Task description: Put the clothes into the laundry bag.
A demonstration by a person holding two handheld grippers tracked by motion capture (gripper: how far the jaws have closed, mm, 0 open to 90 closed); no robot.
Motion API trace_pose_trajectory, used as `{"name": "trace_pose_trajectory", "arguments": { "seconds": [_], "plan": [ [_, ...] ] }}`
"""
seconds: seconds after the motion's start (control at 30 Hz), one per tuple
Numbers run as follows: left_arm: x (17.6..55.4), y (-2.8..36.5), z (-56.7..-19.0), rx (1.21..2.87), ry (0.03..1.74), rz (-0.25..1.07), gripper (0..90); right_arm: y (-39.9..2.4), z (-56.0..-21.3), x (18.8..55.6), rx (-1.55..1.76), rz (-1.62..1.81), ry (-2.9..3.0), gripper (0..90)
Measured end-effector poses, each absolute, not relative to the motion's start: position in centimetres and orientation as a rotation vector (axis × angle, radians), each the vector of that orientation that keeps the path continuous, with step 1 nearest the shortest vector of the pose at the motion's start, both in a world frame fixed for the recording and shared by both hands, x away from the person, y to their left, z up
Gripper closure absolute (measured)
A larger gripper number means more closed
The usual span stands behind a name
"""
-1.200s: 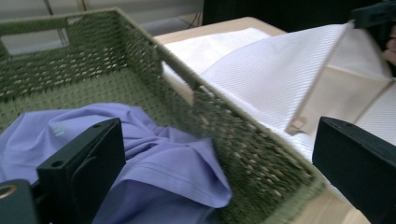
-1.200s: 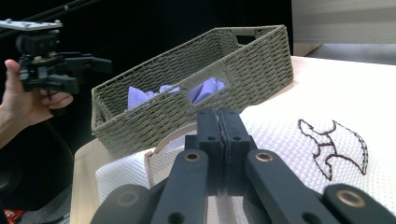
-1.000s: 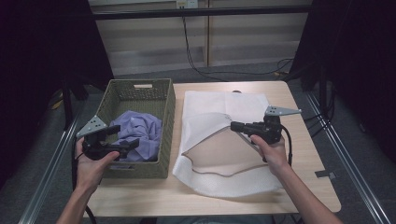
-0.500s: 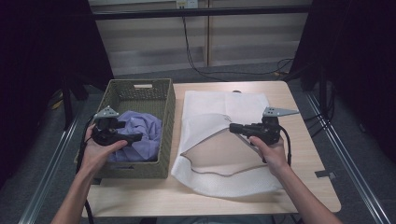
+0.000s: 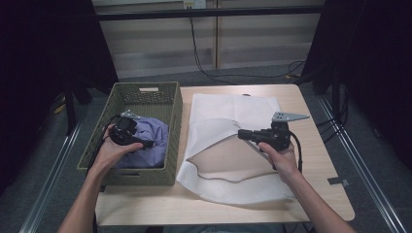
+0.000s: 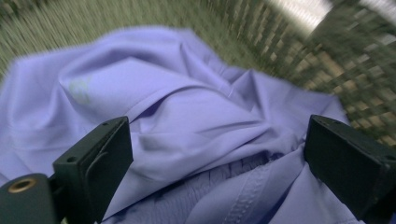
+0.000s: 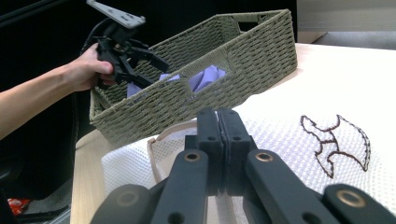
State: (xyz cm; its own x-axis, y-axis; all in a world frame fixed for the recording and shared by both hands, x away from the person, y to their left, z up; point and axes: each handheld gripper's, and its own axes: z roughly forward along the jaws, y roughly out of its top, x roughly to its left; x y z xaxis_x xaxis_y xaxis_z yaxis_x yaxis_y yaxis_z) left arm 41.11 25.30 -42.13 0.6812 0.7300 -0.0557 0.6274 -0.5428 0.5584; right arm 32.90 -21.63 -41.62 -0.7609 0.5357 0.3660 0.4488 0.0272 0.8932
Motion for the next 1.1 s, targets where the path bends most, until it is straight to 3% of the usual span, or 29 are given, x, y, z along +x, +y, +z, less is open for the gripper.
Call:
{"name": "trace_pose_trajectory", "arguments": {
  "seconds": [0.27,0.47,1.0,1.1],
  "plan": [
    [43.1,26.2,-44.3,2.393,1.213,0.17,5.5,-21.7,-41.7,33.0,1.069,1.855,2.213,88.7],
    [43.8,26.2,-45.0,2.407,1.247,0.088,4.3,-21.8,-41.9,33.1,1.074,1.857,2.218,88.6],
    [43.8,24.5,-46.6,2.575,1.172,0.054,4.2,-21.8,-42.3,33.1,1.084,1.829,2.239,88.6],
    [43.9,24.3,-47.1,2.653,1.088,0.069,2.5,-21.7,-42.3,33.1,1.078,1.812,2.241,88.5]
  ]
}}
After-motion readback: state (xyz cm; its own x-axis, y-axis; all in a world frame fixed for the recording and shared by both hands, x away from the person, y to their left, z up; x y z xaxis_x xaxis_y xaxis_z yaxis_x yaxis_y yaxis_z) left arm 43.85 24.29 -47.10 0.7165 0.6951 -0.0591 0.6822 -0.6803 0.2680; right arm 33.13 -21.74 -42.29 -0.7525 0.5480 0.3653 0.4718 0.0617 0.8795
